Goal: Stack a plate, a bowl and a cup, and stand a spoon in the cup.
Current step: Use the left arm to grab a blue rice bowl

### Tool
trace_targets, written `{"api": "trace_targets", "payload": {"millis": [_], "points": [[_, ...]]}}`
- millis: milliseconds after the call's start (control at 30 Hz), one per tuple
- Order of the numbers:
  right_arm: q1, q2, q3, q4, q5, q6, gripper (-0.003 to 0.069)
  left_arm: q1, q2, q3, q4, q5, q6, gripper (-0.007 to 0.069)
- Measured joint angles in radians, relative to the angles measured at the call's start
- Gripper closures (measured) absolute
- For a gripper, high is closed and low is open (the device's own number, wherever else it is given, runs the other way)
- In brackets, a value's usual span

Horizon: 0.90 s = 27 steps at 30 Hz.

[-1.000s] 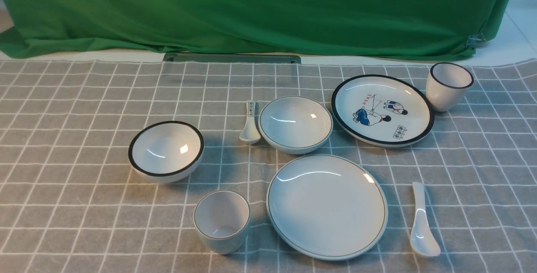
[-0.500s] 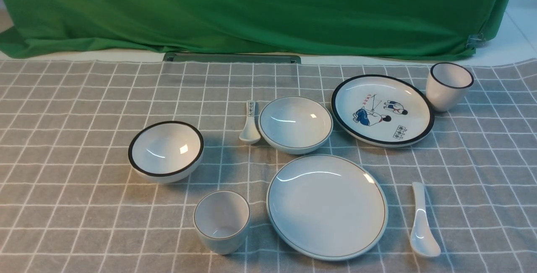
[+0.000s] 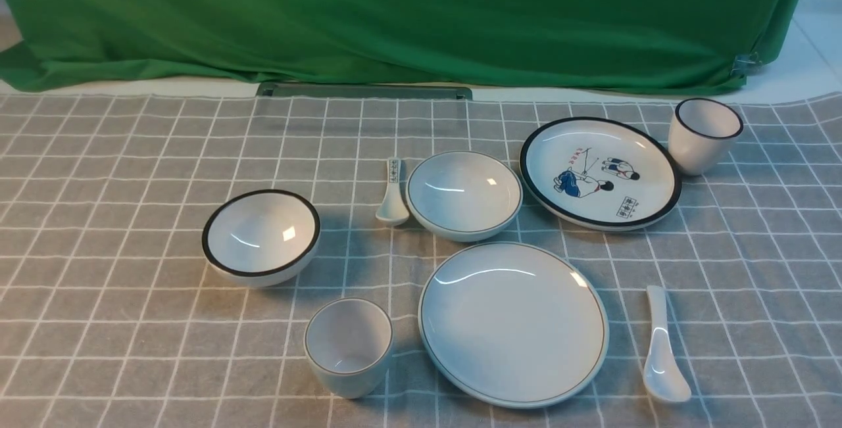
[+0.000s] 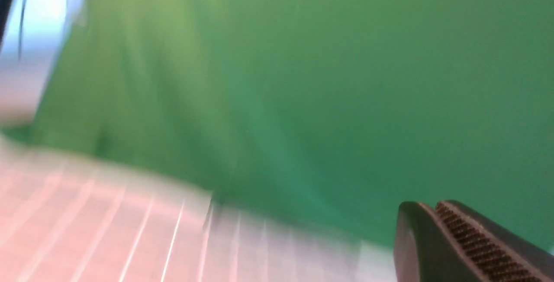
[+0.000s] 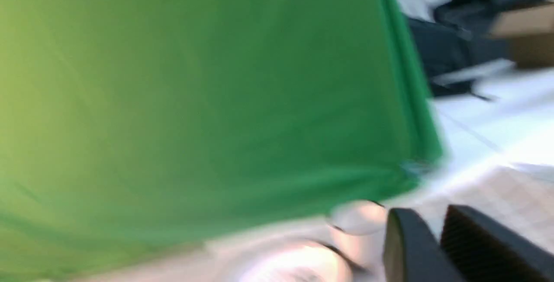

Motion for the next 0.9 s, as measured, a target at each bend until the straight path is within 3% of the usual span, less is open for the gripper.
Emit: {"api": "trace_targets", "payload": {"millis": [67,100,167,267,467,600,767,900], "points": [[0.032,0.168,-0.197,-0.003,0.320,-0.111,0.0617,0.000,0.248,-0.140,-0.110,0.228,0.142,0.0607],[0.038,0.182,-0.224,-0.002,0.343,-0.120,0.0621,0.000,0.265,-0.155,-0.127,0.252,0.162,0.0607],[0.078,0.362,-0.371,0.004,0.646,-0.238,0.0636,-0.008,0.490,-0.234,-0.220,0.354,0.259,0.0612],[0.118,0.505,-0.449,0.005,0.837,-0.320,0.0636,-0.068,0.663,-0.302,-0.219,0.402,0.278,0.0620],[0.173,0.655,-0.446,0.031,0.906,-0.370,0.0637,-0.279,0.917,-0.505,-0.026,0.423,0.079,0.0624],[0.188,0.667,-0.429,0.047,0.878,-0.370,0.0637,-0.368,1.097,-0.710,0.058,0.489,0.034,0.0624],[0.189,0.665,-0.428,0.048,0.865,-0.370,0.0637,-0.409,1.301,-0.922,0.072,0.514,0.020,0.0611],[0.189,0.660,-0.428,0.049,0.863,-0.370,0.0637,-0.424,1.458,-1.080,0.131,0.483,0.020,0.0534]]}}
